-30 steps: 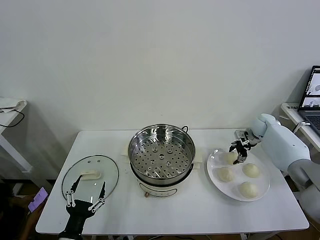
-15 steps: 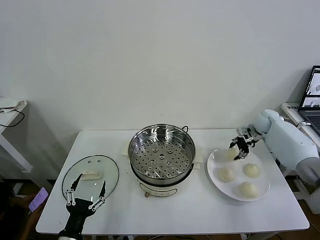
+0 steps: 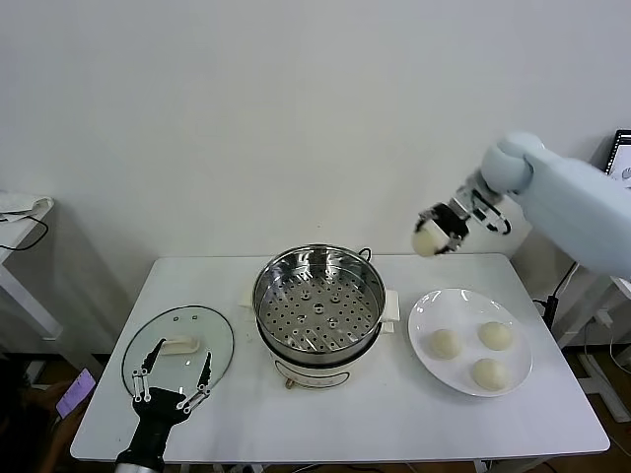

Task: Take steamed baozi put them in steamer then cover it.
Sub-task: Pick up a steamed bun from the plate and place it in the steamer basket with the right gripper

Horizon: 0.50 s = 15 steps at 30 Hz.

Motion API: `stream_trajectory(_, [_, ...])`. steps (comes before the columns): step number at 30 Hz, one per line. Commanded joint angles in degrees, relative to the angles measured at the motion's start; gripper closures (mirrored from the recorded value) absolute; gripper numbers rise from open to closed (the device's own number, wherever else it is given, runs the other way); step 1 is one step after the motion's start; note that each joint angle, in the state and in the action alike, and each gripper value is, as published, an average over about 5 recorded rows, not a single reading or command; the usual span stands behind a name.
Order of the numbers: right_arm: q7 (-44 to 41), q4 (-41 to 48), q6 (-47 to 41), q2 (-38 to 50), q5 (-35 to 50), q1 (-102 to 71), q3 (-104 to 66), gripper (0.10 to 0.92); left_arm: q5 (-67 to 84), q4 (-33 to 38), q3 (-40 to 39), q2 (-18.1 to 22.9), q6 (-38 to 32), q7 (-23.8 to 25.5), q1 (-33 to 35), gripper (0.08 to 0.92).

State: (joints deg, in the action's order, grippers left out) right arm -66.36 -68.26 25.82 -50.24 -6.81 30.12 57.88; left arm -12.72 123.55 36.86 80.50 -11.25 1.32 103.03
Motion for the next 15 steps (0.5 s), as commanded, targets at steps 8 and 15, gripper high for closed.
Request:
stream_trajectory(8, [1.6,-9.8,8.4,-10.7,-4.5,5.1,7.3,0.330,0.0,0.1,-0.4,0.4,-0.1,-0.1,-0.1,0.177])
stream_trajectory(15, [3.3,-2.2,9.7,-16.3,-10.5,-2.2,6.6,0.322,0.0,0.2,0.0,0.3,-0.2,-0.2,0.1,0.177])
